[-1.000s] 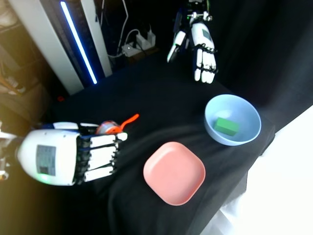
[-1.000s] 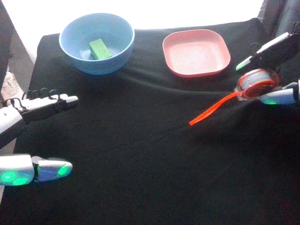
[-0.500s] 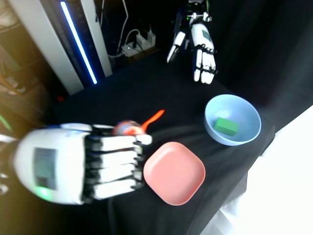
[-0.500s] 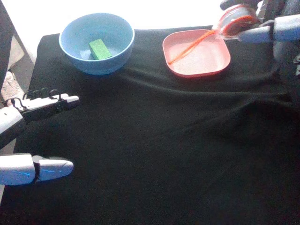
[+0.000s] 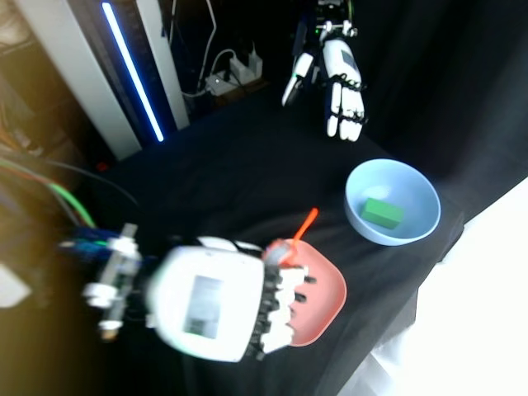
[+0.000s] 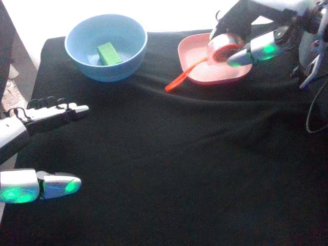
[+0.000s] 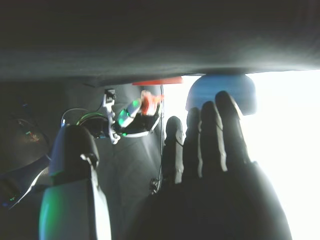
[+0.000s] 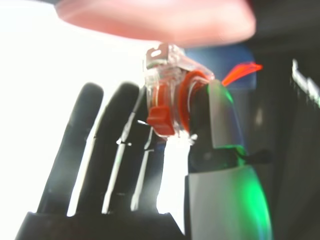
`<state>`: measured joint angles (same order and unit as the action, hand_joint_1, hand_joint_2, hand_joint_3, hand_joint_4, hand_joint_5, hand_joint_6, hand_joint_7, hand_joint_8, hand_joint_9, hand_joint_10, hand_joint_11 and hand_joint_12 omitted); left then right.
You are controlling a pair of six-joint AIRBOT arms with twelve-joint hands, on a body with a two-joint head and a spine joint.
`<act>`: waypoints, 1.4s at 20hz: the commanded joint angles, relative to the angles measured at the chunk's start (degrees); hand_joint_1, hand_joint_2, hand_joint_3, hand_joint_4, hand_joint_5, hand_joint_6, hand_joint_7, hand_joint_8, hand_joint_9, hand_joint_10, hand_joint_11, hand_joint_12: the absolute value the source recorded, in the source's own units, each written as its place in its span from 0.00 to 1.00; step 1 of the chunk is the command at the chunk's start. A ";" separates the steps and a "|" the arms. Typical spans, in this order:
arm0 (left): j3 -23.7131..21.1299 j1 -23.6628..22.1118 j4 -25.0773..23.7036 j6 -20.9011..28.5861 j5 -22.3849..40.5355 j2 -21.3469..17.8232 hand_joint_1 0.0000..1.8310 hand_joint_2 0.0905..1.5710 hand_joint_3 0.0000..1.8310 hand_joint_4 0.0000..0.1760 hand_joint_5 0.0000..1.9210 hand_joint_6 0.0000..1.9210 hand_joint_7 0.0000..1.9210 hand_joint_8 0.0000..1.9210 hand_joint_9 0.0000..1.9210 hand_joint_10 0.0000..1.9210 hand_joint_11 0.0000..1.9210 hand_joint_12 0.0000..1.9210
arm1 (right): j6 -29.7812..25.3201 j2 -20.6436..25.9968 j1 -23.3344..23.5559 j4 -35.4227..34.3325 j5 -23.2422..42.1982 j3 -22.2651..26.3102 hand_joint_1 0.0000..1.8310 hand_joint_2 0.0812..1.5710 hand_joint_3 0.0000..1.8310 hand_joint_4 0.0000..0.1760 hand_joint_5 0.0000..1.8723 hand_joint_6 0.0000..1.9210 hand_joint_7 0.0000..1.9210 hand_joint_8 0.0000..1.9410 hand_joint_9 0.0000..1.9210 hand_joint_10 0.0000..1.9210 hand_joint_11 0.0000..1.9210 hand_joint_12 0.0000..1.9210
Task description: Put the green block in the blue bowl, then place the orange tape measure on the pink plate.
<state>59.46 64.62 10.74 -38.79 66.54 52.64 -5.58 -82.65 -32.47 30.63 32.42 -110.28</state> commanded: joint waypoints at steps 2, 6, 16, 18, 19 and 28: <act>0.36 -0.56 0.42 0.53 6.90 0.14 0.40 0.60 0.00 0.31 0.13 0.00 0.07 0.00 0.07 0.00 0.00 0.25 | -0.51 -0.81 1.04 -1.34 2.95 -0.86 0.76 0.64 0.00 0.00 0.59 0.38 0.72 0.01 0.54 0.59 0.37 0.54; 0.60 -0.90 0.13 0.78 6.71 0.41 0.40 0.60 0.00 0.33 0.14 0.00 0.08 0.00 0.08 0.00 0.00 0.30 | -0.51 -2.64 1.19 -0.05 0.94 -2.80 0.71 0.66 0.00 0.00 0.53 0.40 0.64 0.36 0.50 0.34 0.29 0.60; 0.83 -1.26 -0.15 0.91 10.20 -0.86 0.41 0.59 0.00 0.51 0.14 0.00 0.10 0.00 0.07 0.00 0.00 0.18 | -1.33 3.35 1.93 -7.05 14.31 3.90 0.37 0.51 0.00 1.00 0.00 0.00 0.00 0.00 0.00 0.00 0.00 0.00; 0.52 -1.22 -0.15 0.90 12.39 -2.03 0.38 0.59 0.00 0.49 0.14 0.00 0.11 0.00 0.07 0.00 0.00 0.21 | -1.31 10.12 1.69 -11.51 20.84 9.79 0.37 0.49 0.00 1.00 0.00 0.00 0.00 0.00 0.00 0.00 0.00 0.00; 0.03 -1.12 -0.11 0.88 13.89 -2.98 0.38 0.58 0.00 0.51 0.12 0.00 0.11 0.00 0.08 0.01 0.02 0.22 | -1.30 12.66 0.96 -12.80 23.56 12.45 0.37 0.48 0.00 1.00 0.00 0.00 0.00 0.00 0.00 0.00 0.00 0.00; -3.16 2.43 1.08 0.01 25.63 -6.31 0.28 0.59 0.00 0.71 0.08 0.00 0.07 0.00 0.10 0.00 0.00 0.40 | 5.95 29.32 -25.23 -36.53 53.19 33.69 0.31 0.54 0.00 0.76 0.00 0.00 0.05 0.00 0.00 0.00 0.00 0.00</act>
<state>56.27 67.72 10.83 -39.09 84.03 46.74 1.13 -52.82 -60.55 -3.75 78.32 -75.16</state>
